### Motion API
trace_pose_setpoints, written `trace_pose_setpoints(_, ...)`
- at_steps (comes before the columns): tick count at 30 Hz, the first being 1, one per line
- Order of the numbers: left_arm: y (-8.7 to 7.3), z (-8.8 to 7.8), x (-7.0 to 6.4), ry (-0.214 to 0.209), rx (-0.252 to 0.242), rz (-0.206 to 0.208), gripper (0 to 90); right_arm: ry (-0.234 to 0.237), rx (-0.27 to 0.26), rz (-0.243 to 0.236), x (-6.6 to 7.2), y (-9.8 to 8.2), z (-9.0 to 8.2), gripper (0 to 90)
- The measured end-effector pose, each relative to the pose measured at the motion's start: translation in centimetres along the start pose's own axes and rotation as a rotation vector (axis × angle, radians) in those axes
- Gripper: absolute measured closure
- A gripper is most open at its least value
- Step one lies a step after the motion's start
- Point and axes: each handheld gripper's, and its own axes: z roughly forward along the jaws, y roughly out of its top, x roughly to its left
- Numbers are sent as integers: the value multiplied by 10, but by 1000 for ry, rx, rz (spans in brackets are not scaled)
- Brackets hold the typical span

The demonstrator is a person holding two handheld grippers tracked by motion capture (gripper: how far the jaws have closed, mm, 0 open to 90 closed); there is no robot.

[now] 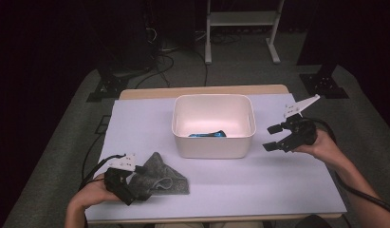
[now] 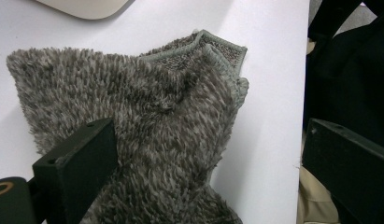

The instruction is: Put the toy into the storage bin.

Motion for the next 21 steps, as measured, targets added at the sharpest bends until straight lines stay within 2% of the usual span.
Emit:
trace_pose_setpoints(7, 0, -1, 0, 7, -1, -1, 27, 13, 3, 32, 0, -18, 11, 190)
trace_pose_setpoints(21, 0, -1, -1, 10, -1, 1, 27, 25, -5, 63, 0, -37, 23, 186)
